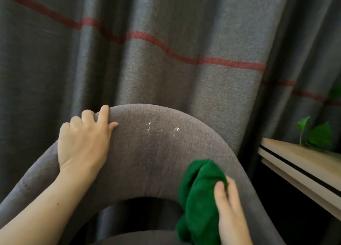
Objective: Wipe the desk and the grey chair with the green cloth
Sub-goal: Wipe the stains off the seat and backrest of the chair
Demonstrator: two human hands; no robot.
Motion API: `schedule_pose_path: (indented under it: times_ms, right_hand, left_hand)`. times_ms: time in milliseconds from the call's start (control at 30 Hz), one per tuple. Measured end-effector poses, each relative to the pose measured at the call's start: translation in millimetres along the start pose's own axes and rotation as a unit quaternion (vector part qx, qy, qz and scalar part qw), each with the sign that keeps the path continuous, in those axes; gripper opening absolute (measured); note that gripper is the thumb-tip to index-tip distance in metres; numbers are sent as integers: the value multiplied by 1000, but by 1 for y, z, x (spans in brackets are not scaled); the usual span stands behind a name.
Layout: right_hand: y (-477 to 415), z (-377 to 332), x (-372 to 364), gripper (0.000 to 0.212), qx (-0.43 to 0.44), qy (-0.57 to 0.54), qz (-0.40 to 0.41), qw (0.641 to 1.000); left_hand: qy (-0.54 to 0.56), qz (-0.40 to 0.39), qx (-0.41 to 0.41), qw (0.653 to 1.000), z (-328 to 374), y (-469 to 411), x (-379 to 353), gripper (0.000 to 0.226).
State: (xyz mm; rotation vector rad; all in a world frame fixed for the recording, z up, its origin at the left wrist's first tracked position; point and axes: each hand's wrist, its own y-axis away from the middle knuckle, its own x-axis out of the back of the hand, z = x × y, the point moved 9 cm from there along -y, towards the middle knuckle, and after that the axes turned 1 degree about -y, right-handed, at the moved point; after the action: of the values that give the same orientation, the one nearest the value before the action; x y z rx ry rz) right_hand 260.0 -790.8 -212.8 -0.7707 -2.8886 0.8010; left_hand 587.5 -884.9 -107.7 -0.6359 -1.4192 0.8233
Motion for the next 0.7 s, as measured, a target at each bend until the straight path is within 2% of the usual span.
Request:
schedule_pose_path:
  times_ms: [33,67,100,167,267,400,467,533,700]
  right_hand:
    - [-18,-22,-11,16,25,-28,-20,999]
    - [-44,-35,-16,13,49,-62,4,997]
    - [-57,-53,-21,14,112,-28,20,993]
    - [-76,-86,-35,29,225,33,80,971]
    - [-87,-93,-66,40,313,144,143,928]
    - [-102,-59,-130,38,270,275,130,914]
    - [-97,-42,-153,37,253,301,136,909]
    - [-84,-36,-179,40,279,286,134,907]
    - [-31,-30,-239,46,394,285,59,872]
  left_hand:
    - [-2,1,-1,1000,1,0,0,49]
    - [-3,1,-1,1000,1,0,0,49]
    - [-3,3,0,1000,1,1,0,49]
    - [-2,5,2,1000,1,1,1,49]
    - [1,5,2,1000,3,2,2,49]
    - [-5,5,7,1000,1,2,2,50]
    - [-8,10,7,1000,2,1,1,50]
    - [-7,16,12,1000,1,1,0,48]
    - [-11,33,14,999,0,0,-3,43]
